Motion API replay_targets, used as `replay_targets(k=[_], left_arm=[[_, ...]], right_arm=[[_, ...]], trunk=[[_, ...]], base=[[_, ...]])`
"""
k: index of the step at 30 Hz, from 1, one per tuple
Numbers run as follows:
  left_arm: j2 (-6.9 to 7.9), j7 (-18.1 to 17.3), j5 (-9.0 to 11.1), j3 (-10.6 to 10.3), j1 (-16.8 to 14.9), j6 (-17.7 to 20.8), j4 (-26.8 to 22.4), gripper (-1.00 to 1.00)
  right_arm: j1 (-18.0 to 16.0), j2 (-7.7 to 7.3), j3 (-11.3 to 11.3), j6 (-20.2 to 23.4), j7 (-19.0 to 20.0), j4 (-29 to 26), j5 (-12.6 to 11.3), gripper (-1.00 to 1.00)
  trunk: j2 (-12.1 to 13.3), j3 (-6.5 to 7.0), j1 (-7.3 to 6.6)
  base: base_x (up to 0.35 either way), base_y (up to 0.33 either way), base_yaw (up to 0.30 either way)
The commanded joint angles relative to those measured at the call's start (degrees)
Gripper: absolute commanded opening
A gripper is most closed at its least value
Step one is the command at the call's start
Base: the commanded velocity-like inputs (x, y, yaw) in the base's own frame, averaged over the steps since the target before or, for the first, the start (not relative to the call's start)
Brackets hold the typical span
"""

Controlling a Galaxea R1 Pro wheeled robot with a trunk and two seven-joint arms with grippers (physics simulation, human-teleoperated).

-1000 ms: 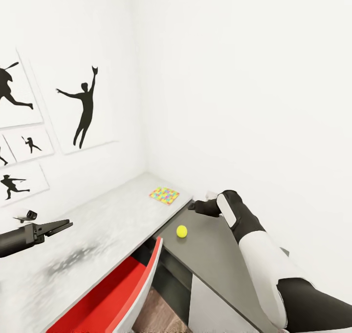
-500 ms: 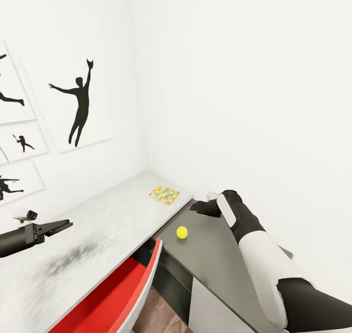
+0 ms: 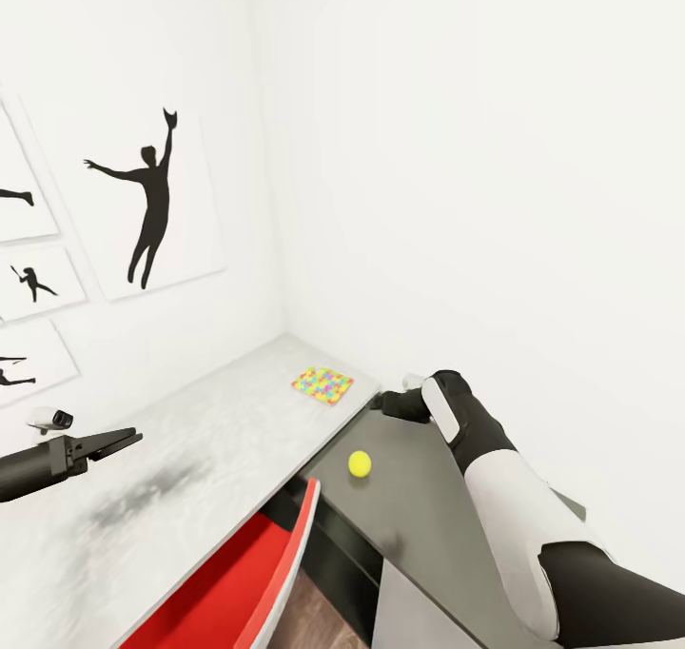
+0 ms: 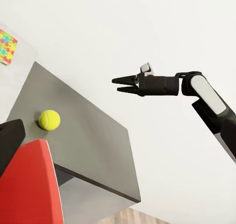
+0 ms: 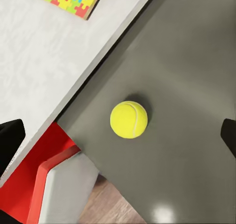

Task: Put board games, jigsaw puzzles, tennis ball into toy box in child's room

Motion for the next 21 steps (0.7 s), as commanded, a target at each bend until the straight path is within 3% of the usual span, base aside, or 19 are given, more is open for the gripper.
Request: replay_targets(k=[1,21], left_arm=[[0.01,-0.3,-0.1,0.0,0.0,0.6,0.0,1.00],[0.01,-0.3,-0.1,0.0,0.0,0.6,0.0,1.00]], right_arm=[[-0.1,0.01,0.0,0.2,-0.5,-0.1,-0.5,1.00],[-0.1,-0.04,0.1,0.2,-0.3,-0.1,-0.5,1.00]], trunk=[[-0.1,-0.14,0.05],[-0.1,-0.15,0.05]], base=[[0.119,0.041,0.000],[0.034,0.006,0.000]])
